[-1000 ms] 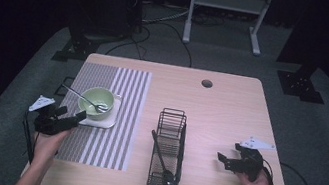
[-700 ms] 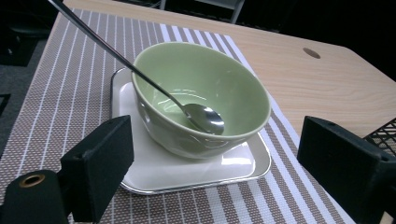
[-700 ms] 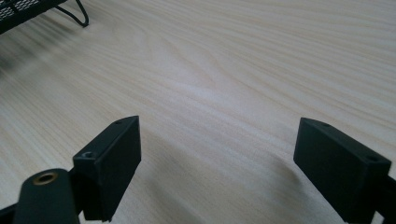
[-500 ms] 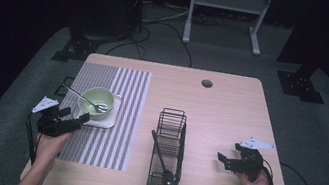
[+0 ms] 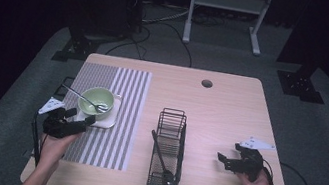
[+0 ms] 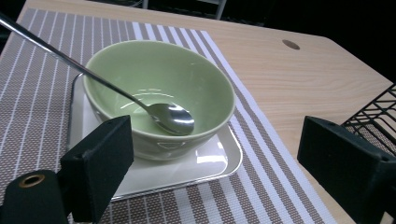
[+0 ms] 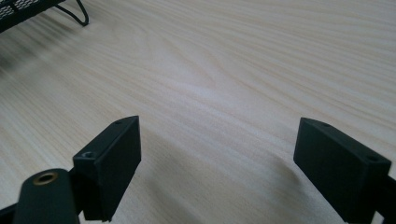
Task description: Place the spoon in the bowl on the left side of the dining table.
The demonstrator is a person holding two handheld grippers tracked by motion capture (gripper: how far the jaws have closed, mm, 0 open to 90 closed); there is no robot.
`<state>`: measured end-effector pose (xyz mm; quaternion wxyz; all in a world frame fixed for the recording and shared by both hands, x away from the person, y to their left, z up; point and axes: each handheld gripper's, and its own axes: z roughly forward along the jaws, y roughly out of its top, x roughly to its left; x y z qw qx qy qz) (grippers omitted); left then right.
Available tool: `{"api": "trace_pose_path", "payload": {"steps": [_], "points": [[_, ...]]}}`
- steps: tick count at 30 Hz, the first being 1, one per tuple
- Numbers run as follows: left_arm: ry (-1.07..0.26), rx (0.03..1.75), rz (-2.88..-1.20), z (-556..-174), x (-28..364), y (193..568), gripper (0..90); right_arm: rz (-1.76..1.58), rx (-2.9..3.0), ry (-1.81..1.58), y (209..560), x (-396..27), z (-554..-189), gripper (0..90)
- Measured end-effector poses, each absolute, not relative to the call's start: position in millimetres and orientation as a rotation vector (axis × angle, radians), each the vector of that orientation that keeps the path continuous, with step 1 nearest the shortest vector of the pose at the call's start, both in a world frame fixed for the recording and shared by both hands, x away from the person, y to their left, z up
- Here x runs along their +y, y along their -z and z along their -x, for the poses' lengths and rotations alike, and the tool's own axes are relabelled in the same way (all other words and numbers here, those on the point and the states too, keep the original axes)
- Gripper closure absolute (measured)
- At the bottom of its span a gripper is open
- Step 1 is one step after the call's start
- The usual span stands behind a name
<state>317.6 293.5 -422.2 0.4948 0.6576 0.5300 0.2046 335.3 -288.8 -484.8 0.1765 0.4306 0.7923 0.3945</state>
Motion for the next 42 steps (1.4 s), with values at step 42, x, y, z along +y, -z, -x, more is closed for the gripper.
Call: {"api": "trace_pose_path", "payload": {"steps": [42], "points": [[-0.432, 1.154, -1.697, -317, 240, 424, 9.9, -1.222, 2.237, -1.124, 485, -290, -335, 14.0]]}}
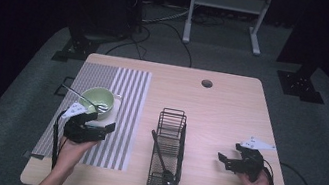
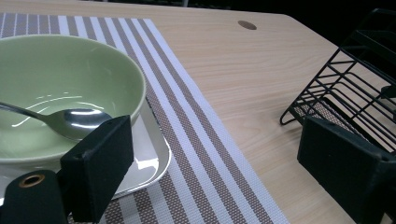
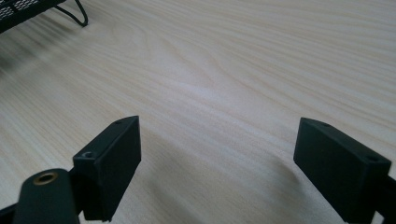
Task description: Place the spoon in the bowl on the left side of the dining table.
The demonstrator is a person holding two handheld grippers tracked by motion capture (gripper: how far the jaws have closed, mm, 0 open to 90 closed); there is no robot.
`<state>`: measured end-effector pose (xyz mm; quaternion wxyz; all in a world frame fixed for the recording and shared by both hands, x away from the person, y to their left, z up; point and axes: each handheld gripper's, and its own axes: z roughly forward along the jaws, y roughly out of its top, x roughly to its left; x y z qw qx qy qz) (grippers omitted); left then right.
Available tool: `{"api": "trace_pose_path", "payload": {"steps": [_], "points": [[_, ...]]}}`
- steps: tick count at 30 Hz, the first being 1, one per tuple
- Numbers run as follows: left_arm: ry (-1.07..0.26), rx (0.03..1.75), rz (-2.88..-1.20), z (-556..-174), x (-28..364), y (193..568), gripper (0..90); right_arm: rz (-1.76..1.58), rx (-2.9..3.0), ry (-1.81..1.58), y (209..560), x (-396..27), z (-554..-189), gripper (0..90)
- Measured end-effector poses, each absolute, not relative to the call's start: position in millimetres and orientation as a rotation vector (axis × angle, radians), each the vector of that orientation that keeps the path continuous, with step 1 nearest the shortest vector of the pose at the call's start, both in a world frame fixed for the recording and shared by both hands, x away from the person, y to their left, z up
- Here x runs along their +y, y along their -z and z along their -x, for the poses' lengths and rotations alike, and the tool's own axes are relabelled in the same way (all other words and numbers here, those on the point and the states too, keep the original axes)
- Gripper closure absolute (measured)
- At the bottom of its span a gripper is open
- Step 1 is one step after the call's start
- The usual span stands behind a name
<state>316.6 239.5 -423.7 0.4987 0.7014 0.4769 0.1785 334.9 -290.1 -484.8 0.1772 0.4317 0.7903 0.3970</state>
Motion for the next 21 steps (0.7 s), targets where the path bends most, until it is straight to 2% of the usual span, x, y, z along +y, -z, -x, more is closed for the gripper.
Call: {"api": "trace_pose_path", "payload": {"steps": [21], "points": [[-0.4, 1.106, -1.738, -312, 216, 434, 9.9, -1.224, 2.236, -1.126, 485, -290, -335, 14.0]]}}
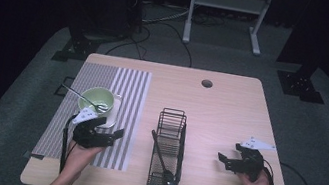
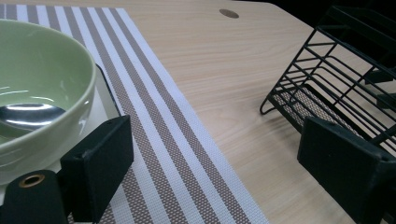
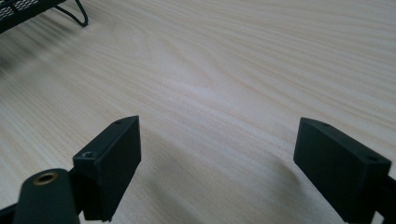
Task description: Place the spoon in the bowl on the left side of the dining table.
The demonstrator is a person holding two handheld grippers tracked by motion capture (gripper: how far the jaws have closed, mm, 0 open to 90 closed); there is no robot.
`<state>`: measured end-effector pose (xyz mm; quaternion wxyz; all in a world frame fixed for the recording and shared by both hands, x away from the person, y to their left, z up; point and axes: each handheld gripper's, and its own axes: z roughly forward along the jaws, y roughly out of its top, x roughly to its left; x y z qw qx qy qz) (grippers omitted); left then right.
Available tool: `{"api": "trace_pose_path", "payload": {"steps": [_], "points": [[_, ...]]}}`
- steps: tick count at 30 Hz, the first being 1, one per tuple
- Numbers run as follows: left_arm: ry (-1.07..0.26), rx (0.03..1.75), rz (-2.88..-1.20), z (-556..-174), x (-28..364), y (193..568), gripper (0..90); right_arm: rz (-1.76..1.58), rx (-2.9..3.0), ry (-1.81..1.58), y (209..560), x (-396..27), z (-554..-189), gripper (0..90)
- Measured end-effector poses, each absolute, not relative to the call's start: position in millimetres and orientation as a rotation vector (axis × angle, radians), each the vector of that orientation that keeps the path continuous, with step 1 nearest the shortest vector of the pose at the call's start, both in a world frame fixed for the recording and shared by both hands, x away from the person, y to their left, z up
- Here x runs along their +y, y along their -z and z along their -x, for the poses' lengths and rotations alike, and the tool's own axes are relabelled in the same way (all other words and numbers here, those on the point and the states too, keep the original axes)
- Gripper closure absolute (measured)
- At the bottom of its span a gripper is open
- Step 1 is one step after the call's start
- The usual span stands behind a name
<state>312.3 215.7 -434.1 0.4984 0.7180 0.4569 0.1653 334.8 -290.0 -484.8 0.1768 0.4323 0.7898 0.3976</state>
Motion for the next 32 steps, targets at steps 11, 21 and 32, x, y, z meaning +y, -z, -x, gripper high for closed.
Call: {"api": "trace_pose_path", "payload": {"steps": [11, 21, 32], "points": [[-0.384, 1.084, -1.77, -307, 205, 442, 9.9, -1.224, 2.235, -1.126, 485, -290, -335, 14.0], [-0.354, 1.063, -1.772, -301, 199, 445, 9.9, -1.217, 2.235, -1.123, 485, -290, -335, 14.0], [-0.34, 1.046, -1.764, -298, 197, 448, 9.9, -1.22, 2.236, -1.132, 485, -291, -335, 14.0]]}}
